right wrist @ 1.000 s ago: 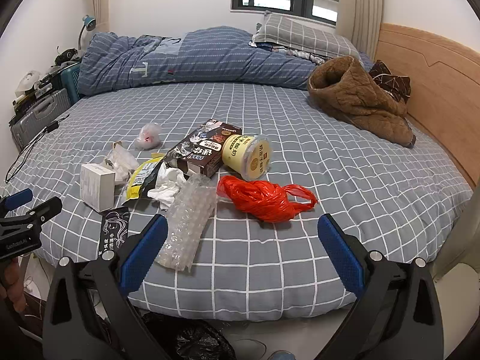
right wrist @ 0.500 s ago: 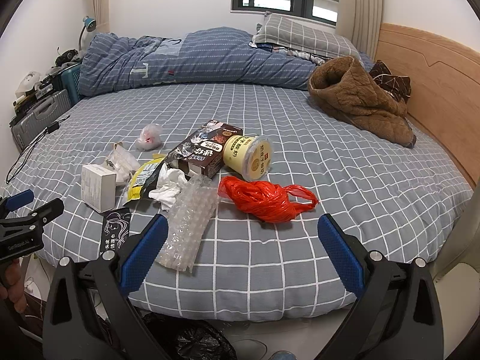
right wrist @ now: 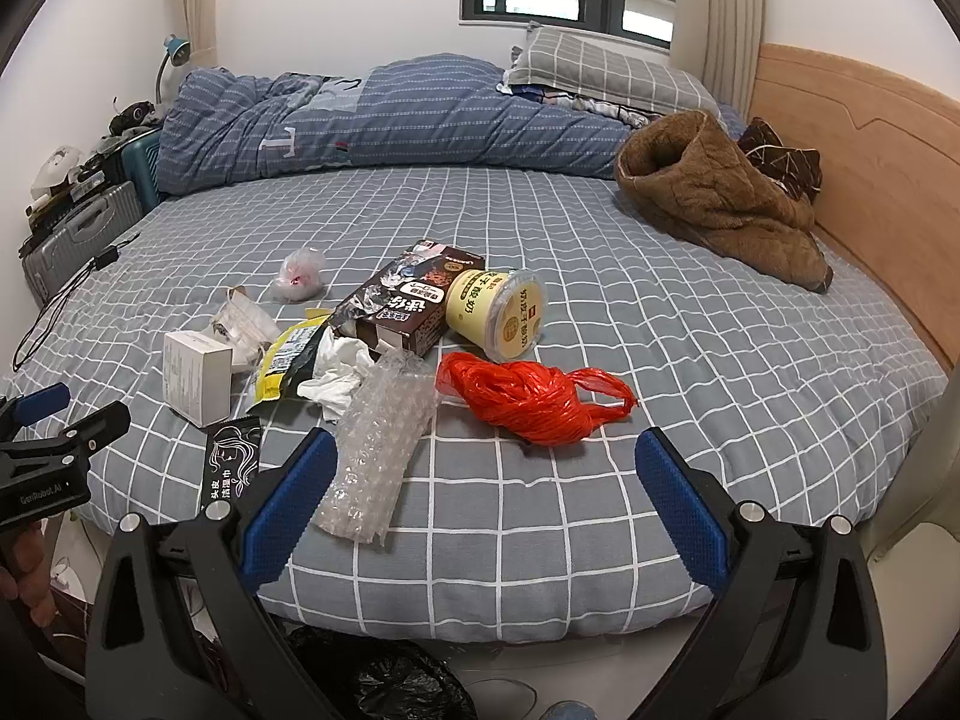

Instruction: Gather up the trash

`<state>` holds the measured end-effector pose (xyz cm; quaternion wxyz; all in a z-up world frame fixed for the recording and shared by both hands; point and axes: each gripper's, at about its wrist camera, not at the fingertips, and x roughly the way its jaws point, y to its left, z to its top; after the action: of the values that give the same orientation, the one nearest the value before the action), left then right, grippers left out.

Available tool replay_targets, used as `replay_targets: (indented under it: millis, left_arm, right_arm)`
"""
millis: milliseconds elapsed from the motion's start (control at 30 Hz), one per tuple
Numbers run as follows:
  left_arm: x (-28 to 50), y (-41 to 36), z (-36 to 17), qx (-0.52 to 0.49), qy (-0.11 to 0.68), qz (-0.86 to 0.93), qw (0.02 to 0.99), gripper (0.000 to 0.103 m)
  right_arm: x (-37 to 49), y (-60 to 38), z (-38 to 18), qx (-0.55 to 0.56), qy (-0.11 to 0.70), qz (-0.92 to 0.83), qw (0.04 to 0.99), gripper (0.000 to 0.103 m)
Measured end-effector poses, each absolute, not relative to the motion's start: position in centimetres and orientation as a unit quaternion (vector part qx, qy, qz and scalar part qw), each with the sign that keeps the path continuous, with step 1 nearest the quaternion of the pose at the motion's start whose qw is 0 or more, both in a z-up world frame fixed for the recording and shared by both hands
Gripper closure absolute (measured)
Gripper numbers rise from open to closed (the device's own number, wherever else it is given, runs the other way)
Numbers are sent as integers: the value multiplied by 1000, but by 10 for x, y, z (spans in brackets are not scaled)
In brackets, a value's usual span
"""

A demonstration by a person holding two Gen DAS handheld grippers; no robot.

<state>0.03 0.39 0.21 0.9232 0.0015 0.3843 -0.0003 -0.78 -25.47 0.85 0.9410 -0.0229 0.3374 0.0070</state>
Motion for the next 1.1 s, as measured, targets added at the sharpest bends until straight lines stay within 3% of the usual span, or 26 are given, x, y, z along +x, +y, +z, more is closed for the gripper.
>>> replay_targets:
  millis: [1100]
  left_arm:
    - [1, -2, 6, 7, 385, -9, 923, 6]
  right_arm:
    - [-7, -255, 8, -19, 339, 5, 941, 7]
